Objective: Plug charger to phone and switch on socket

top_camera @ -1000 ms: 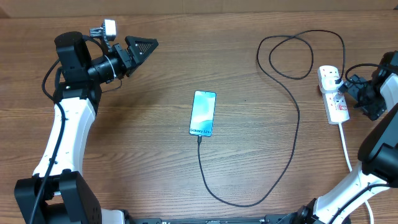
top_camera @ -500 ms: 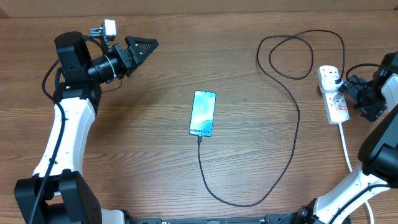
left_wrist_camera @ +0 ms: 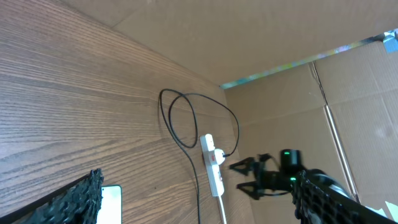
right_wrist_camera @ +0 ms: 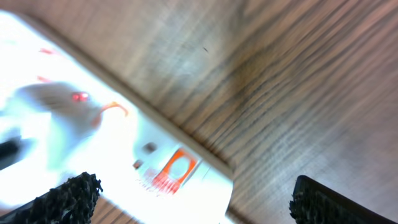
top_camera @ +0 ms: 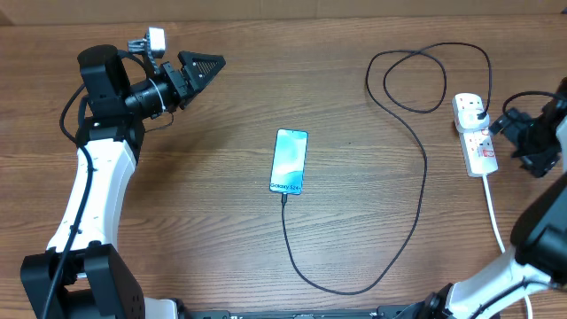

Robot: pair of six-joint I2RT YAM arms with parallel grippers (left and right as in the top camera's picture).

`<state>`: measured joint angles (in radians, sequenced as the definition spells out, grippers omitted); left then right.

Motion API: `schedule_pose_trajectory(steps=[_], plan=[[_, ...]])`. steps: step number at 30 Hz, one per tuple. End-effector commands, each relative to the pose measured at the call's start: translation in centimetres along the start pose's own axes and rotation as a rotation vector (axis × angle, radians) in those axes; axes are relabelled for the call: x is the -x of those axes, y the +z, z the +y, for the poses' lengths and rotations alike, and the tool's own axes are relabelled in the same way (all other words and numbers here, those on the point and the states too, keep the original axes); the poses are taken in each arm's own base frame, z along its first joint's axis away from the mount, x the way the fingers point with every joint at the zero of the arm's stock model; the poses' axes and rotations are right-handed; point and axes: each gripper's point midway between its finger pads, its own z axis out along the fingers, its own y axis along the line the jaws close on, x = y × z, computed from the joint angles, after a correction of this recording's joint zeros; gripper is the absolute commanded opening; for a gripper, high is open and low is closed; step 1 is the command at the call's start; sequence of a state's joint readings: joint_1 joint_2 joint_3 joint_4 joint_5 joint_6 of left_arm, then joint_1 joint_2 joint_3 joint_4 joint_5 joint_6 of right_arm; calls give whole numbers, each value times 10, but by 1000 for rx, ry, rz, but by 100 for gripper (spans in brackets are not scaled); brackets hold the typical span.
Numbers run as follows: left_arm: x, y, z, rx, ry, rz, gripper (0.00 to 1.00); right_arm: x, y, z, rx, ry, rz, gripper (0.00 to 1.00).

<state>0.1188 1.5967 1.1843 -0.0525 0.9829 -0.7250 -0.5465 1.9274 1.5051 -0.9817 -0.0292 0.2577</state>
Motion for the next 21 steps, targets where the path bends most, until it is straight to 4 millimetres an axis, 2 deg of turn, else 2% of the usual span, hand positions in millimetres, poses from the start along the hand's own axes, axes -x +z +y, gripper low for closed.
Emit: schedule_pose_trajectory(steps=[1,2,8,21], plan=[[5,-6,-15,-16,58,-18,100,0,-56,27,54,-57,-114,100],[5,-6,-15,-16,58,-18,100,-10,-62,37,60,-88,-102,100],[5,-6,-15,-16,58,-18,100,-59,-55,72,48,-216,11,100],[5,-5,-15,-16,58,-18,100,-63,-55,76,51,-230,16,100]])
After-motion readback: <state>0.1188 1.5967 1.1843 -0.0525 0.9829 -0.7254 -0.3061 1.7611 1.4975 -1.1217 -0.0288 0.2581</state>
